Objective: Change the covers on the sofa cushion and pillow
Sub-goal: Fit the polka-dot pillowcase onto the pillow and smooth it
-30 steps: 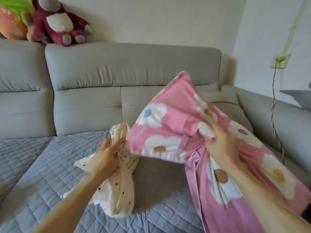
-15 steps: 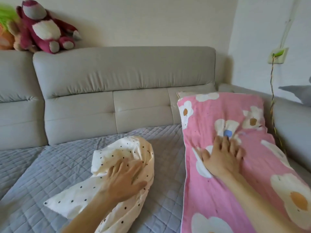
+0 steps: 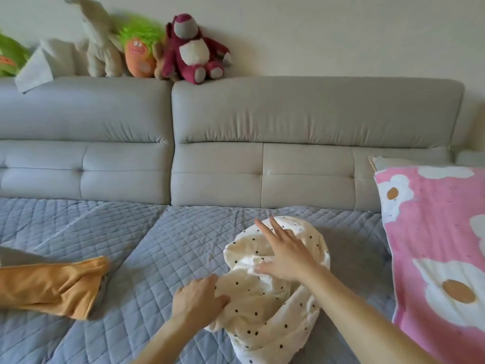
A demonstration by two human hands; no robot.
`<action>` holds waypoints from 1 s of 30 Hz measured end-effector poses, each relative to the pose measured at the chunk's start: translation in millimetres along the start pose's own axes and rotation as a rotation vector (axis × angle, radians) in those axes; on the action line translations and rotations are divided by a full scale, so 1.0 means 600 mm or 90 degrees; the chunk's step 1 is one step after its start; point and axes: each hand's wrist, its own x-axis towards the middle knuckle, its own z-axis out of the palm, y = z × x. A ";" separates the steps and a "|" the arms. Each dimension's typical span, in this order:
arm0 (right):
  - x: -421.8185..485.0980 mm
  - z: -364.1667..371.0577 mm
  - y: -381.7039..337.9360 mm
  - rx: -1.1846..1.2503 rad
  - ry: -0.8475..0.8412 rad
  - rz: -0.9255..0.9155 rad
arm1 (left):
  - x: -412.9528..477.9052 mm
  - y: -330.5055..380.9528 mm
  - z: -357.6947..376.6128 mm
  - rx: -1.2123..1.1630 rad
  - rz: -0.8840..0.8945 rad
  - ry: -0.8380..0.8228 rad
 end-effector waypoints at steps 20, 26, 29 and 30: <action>-0.092 -0.405 -0.043 0.734 0.566 -0.041 | 0.015 0.114 -0.483 -0.412 0.092 0.552; -0.144 -0.370 -0.009 0.522 0.612 -0.067 | -0.030 0.136 -0.447 -0.348 0.263 0.622; -0.171 -0.277 0.042 0.348 0.525 0.014 | -0.047 0.105 -0.335 -0.243 0.346 0.529; -0.181 -0.241 0.061 0.329 0.511 0.045 | -0.053 0.091 -0.290 -0.204 0.357 0.473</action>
